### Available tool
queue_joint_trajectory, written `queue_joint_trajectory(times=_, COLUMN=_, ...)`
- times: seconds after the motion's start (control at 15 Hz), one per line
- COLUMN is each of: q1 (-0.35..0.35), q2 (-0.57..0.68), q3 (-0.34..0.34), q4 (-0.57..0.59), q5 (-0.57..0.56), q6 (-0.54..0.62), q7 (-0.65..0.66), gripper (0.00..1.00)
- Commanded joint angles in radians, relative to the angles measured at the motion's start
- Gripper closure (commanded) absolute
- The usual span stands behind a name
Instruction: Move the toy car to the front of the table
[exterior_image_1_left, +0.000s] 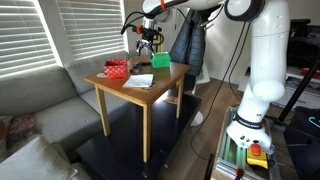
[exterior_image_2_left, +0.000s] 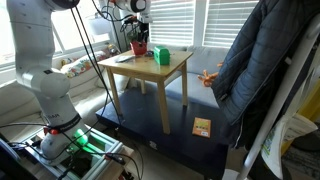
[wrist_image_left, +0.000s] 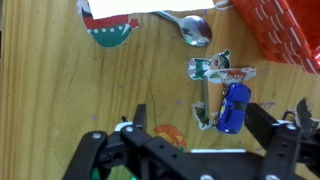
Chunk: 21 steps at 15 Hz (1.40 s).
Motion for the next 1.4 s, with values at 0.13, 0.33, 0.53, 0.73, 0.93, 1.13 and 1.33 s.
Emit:
queue_joint_trajectory(times=0.13, q1=-0.008, q2=0.088, q3=-0.002, q4=0.116, q5=-0.015, q6=-0.020, q7=0.167, gripper=0.00)
queue_joint_trajectory(times=0.33, q1=-0.007, q2=0.149, q3=-0.004, q4=0.191, q5=-0.032, q6=-0.035, q7=0.257, gripper=0.00)
queue_joint_trajectory(times=0.53, q1=-0.005, q2=0.205, q3=-0.001, q4=0.248, q5=-0.035, q6=-0.024, q7=0.312, gripper=0.00)
queue_joint_trajectory(times=0.73, q1=-0.007, q2=0.256, q3=0.005, q4=0.300, q5=-0.032, q6=-0.014, q7=0.327, gripper=0.00)
queue_joint_trajectory(times=0.93, q1=-0.010, q2=0.301, q3=0.009, q4=0.348, q5=-0.031, q6=-0.028, q7=0.328, gripper=0.00)
queue_joint_trajectory(times=1.13, q1=-0.011, q2=0.336, q3=0.012, q4=0.386, q5=-0.033, q6=-0.049, q7=0.321, gripper=0.00)
queue_joint_trajectory(times=1.33, q1=-0.012, q2=0.363, q3=0.015, q4=0.423, q5=-0.031, q6=-0.073, q7=0.319, gripper=0.01)
